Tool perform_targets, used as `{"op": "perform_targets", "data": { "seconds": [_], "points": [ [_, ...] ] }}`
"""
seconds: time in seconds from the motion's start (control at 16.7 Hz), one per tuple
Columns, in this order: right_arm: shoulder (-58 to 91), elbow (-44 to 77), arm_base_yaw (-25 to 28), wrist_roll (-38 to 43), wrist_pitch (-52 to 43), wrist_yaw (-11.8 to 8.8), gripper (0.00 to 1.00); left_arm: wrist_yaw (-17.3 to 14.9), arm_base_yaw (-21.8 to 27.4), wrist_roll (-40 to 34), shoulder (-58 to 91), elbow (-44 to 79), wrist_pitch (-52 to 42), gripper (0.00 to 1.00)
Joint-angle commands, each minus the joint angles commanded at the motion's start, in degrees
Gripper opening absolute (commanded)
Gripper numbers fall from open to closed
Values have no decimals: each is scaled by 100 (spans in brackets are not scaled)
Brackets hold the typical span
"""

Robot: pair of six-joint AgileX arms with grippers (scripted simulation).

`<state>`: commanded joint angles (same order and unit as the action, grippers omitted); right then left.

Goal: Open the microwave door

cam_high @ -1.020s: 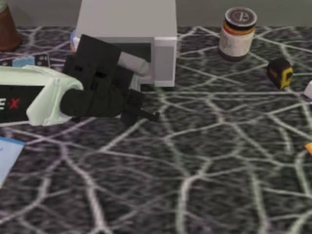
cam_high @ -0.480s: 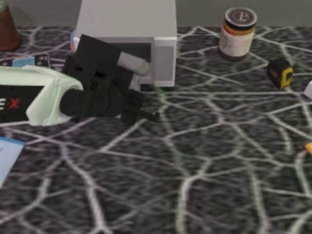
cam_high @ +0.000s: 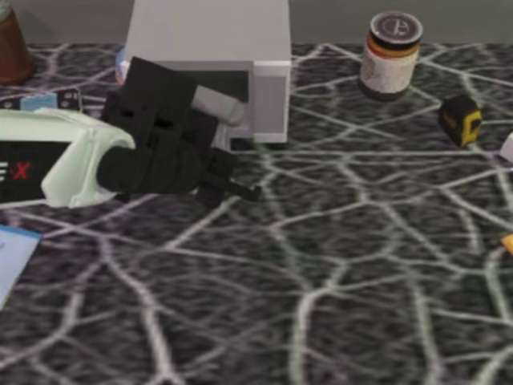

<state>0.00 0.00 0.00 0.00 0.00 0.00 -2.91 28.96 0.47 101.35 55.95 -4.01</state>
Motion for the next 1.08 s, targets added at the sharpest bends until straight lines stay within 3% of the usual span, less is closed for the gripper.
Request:
{"op": "perform_targets", "data": {
  "seconds": [0.3,1.08],
  "points": [
    [0,0,0,0,0,0,100,-157,-130,249,-103,-110,15,0],
    [0,0,0,0,0,0,100,-157,-130,249,-103,-110,15,0]
  ]
}}
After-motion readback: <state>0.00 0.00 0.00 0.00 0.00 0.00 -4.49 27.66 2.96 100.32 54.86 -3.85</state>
